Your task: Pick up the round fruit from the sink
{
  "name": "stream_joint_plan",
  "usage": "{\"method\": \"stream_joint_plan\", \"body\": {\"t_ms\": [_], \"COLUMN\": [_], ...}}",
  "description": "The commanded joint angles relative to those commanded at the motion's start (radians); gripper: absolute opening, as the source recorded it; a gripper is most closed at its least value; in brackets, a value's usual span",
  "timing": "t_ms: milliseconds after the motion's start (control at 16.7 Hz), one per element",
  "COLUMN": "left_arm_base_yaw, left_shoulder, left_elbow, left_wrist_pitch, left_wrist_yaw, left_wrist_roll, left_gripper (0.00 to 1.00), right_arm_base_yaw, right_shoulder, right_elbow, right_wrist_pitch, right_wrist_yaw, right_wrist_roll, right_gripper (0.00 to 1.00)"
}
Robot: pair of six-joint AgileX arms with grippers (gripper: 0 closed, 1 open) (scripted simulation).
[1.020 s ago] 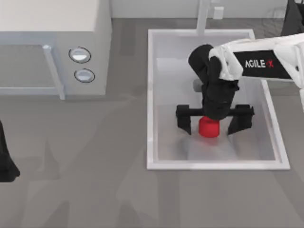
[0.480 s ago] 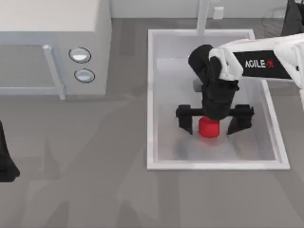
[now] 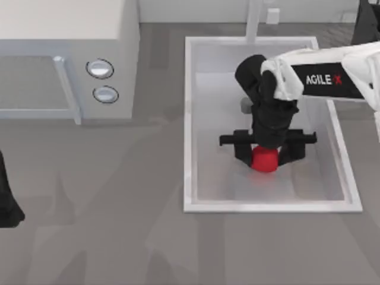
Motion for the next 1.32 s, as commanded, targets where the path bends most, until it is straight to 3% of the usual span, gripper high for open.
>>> {"method": "stream_joint_plan", "body": {"t_ms": [480,780,1020,1320], "left_arm_base_yaw": [0.0,0.0,0.0,0.0], "left_shoulder": [0.0,0.0,0.0,0.0], "left_elbow": [0.0,0.0,0.0,0.0], "left_wrist_pitch": [0.0,0.0,0.0,0.0], "left_wrist_yaw": [0.0,0.0,0.0,0.0], "left_wrist_roll": [0.0,0.0,0.0,0.0], "left_gripper": [1.0,1.0,1.0,1.0], "right_arm_base_yaw": [0.0,-0.001,0.001,-0.001], "right_shoulder": [0.0,-0.046,-0.02,-0.003], "right_elbow": [0.0,0.079,0.316,0.761], "right_wrist_pitch": [0.0,-0.094,-0.324,-0.735], "right_wrist_yaw": [0.0,0.019,0.019,0.02], "right_wrist_roll": [0.0,-0.008,-0.006,-0.008], "right_gripper": [0.0,0.0,0.0,0.0]}}
